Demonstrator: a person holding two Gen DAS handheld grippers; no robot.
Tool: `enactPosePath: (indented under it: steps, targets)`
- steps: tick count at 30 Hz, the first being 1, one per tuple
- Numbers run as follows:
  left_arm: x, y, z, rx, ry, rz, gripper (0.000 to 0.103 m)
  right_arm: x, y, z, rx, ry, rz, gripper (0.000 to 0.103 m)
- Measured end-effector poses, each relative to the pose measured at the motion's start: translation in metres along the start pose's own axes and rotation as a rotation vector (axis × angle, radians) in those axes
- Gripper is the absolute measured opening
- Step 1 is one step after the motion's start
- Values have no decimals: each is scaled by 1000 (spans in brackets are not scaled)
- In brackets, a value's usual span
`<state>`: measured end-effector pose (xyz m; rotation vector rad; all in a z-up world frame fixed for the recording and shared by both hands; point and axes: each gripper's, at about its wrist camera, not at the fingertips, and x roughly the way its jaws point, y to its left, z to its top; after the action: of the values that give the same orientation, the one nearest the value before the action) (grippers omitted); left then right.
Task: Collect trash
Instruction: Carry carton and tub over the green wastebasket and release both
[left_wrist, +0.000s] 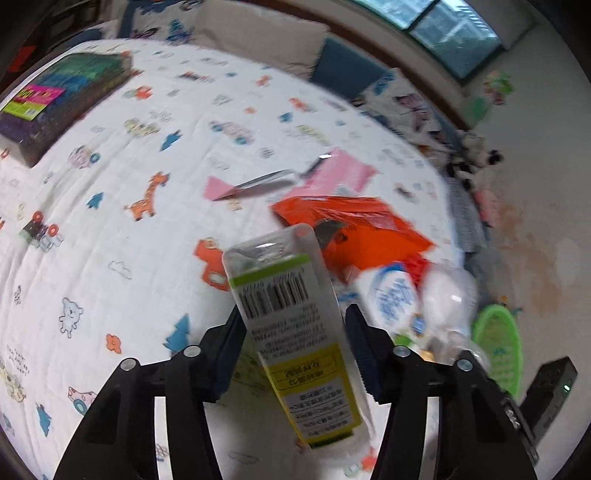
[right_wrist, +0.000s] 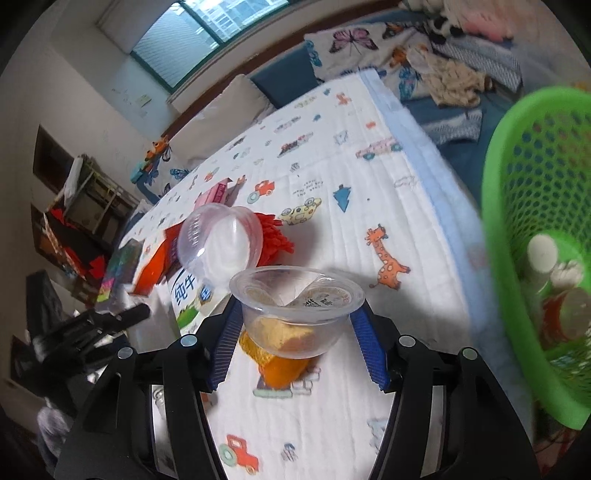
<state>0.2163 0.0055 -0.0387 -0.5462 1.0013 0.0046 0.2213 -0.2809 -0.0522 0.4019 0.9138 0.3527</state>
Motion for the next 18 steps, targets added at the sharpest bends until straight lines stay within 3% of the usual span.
enactPosePath:
  steps: [7,14,18]
  targets:
    - [-39,-24,-22,170,-64,-106,47,-31,4,-14,-88,-56,-57,59]
    - [-67,-46,-36,278,-76,-166,44,-61,-13,-16,-75,-85,-77,59]
    - [-79,-67,-38,343,-75,-203,44,-83,-36,-9,-45,-118,-137,59]
